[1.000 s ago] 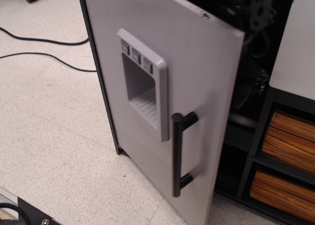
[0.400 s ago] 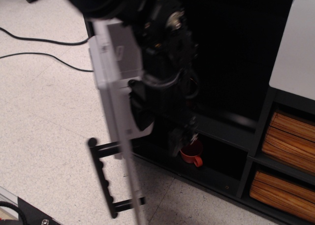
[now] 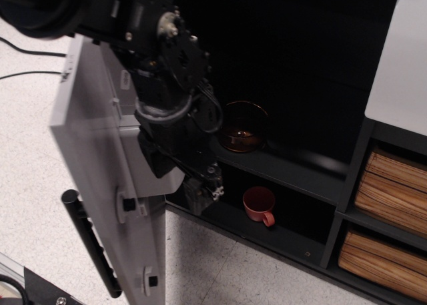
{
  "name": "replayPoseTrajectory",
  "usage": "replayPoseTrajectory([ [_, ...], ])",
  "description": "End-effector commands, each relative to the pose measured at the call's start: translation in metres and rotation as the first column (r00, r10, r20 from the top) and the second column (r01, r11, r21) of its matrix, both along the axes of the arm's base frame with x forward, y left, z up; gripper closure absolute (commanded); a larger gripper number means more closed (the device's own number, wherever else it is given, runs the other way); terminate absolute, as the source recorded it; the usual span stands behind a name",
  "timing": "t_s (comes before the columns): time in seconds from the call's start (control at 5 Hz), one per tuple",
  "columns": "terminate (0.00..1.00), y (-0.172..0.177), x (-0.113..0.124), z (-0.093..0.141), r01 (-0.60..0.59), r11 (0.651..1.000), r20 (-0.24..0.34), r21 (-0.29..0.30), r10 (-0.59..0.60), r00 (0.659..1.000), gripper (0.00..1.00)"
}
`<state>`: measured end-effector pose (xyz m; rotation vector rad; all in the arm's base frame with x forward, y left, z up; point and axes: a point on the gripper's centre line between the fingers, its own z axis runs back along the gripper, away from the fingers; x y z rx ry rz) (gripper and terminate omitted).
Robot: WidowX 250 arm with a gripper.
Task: Open fridge
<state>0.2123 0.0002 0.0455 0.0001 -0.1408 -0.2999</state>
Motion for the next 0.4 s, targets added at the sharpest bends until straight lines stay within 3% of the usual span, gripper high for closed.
replayPoseTrajectory([
  [0.0, 0.0, 0.0315, -0.0015, 0.0076, -0.018, 0.999, -0.031, 0.051, 0.02, 0.999, 0.0],
  [0.2, 1.0, 0.0315, -0.0015, 0.0076, -0.018, 0.999, -0.031, 0.051, 0.02, 0.999, 0.0],
])
